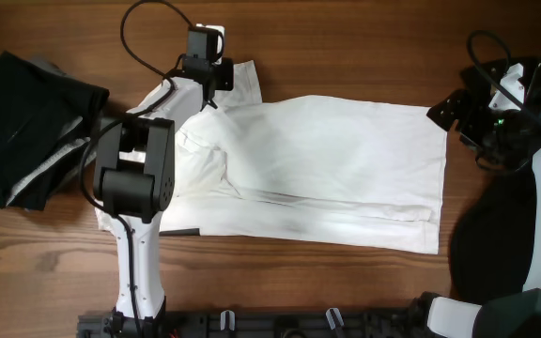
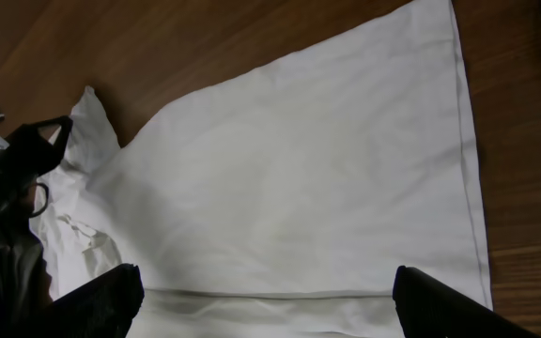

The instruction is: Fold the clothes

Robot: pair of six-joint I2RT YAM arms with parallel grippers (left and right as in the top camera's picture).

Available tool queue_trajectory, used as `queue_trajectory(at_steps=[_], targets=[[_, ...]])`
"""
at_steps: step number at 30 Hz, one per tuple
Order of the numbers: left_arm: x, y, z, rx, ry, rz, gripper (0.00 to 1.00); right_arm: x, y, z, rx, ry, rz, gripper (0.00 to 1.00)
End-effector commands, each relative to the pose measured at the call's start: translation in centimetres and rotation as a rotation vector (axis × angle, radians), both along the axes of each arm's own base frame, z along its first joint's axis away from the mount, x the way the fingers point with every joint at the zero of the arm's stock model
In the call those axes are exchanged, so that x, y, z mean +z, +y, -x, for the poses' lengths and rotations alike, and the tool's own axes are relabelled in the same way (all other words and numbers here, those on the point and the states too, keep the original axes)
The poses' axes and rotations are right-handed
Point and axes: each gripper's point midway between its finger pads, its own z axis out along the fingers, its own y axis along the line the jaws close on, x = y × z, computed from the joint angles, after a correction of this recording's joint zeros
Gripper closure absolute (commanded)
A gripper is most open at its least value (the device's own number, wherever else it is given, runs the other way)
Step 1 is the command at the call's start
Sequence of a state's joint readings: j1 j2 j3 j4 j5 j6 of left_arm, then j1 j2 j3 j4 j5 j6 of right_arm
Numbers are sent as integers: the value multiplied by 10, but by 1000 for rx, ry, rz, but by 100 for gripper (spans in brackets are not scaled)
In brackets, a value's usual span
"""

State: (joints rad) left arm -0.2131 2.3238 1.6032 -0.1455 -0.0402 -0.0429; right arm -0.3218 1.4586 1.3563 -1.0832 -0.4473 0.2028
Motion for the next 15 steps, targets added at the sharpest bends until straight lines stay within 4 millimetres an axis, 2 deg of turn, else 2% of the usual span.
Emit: queue_trajectory(at_steps=[1,3,5,8,10,12,14,15], targets=[[-14,11,24,29,95,-4,96,0,-2,-6,15,-15,21,10],[26,15,17,39,32,10,96,1,-3,-8,14,-26,25,9],[49,19,16,46,0,18,96,2,-3,-9,14,-30,26,10],[71,22,16,50,-27,23,96,2,-3,-9,15,-33,27,10],[74,20,15,44,-36,30,96,2,-3,-10,15,-34,28,9],[70,9,17,7,-24,64,78,2,-3,-10,16,-36,29,9],[64,-7,19,-47,-12,106,49,2,-4,-10,16,-35,30,9],[58,-14,18,-81,-11,112,42,2,-4,-10,15,-34,33,9]])
